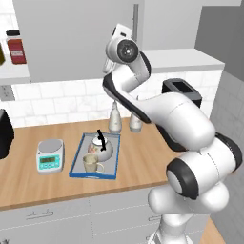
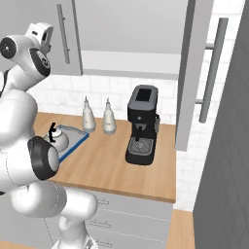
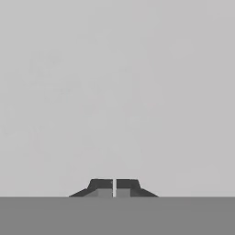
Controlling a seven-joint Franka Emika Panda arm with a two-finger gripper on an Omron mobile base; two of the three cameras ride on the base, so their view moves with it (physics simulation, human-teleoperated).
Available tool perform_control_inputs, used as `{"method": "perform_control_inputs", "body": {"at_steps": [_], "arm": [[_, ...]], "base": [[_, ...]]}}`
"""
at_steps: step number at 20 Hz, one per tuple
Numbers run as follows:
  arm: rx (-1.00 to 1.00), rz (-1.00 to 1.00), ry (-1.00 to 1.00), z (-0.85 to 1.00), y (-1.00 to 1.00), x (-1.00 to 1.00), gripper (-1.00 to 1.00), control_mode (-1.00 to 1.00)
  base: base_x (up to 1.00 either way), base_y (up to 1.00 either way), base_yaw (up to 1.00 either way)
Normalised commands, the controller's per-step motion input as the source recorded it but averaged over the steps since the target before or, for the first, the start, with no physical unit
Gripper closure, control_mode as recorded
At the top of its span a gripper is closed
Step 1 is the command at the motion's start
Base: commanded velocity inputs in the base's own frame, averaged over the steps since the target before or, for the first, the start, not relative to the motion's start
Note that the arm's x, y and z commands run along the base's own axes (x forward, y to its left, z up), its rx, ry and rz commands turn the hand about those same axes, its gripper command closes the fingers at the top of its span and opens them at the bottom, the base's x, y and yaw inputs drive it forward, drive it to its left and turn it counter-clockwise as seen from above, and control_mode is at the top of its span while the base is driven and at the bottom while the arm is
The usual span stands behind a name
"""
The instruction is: Pick the kettle from the counter and place it on the tray. Then pick the mug from the cabinet and place it on the tray. Then close the cabinet doors.
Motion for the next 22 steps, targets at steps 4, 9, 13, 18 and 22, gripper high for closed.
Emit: {"method": "perform_control_inputs", "body": {"at_steps": [4,9,13,18,22], "arm": [[0.00,0.00,0.00,-0.08,0.02,-0.17,1.00,-1.00],[0.00,0.00,0.00,0.00,0.00,-0.89,1.00,-1.00],[0.02,0.00,0.00,0.16,-0.02,-0.95,1.00,-1.00],[0.08,-0.02,0.04,0.42,-0.23,-0.81,1.00,-1.00],[0.10,0.00,-0.01,0.21,-0.12,-0.33,1.00,-1.00]], "base": [[0.00,0.00,0.00],[0.00,0.00,0.00],[0.00,0.00,0.00],[0.00,0.00,0.00],[0.00,0.00,0.00]]}}
